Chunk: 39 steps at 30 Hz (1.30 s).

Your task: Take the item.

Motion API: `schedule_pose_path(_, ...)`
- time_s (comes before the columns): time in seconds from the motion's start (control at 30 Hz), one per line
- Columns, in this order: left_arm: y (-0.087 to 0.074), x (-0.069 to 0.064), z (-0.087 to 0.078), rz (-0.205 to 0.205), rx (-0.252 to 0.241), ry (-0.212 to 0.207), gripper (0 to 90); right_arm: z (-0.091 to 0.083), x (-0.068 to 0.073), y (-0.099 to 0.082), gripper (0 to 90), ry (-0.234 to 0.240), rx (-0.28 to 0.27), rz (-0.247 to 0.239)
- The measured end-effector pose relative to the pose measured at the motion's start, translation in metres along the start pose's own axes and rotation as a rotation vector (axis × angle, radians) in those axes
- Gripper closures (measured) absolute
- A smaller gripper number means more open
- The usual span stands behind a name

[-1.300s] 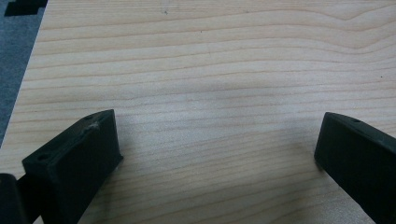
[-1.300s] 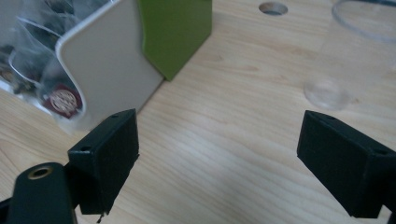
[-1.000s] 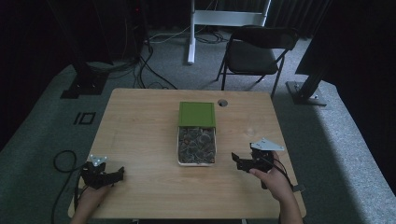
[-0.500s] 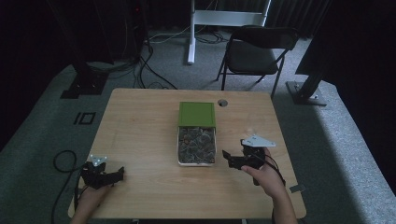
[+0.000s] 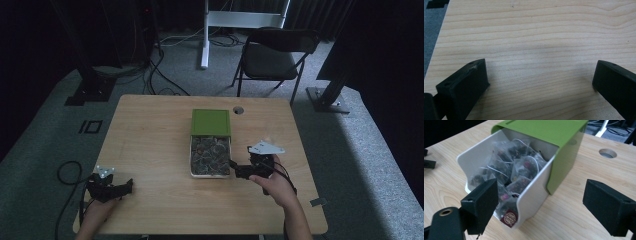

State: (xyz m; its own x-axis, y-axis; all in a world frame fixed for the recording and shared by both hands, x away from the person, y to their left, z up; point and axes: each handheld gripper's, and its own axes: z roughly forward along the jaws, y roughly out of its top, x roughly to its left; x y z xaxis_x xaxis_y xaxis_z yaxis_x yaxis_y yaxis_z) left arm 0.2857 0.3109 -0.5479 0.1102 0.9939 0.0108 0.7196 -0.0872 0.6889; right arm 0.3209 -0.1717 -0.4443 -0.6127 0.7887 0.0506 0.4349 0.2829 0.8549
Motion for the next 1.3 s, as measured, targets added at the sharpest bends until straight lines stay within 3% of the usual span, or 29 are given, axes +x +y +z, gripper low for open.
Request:
schedule_pose_path(0.73, 0.000, 0.000, 0.000, -0.001, -0.001, 0.000, 0.5, 0.021, 0.027, 0.017, 14.6, 0.075, -0.009, -0.046)
schedule_pose_path(1.3, 0.000, 0.000, 0.000, 0.002, -0.002, -0.004, 0.5, 0.044, 0.046, 0.021, 16.9, 0.094, 0.007, -0.051)
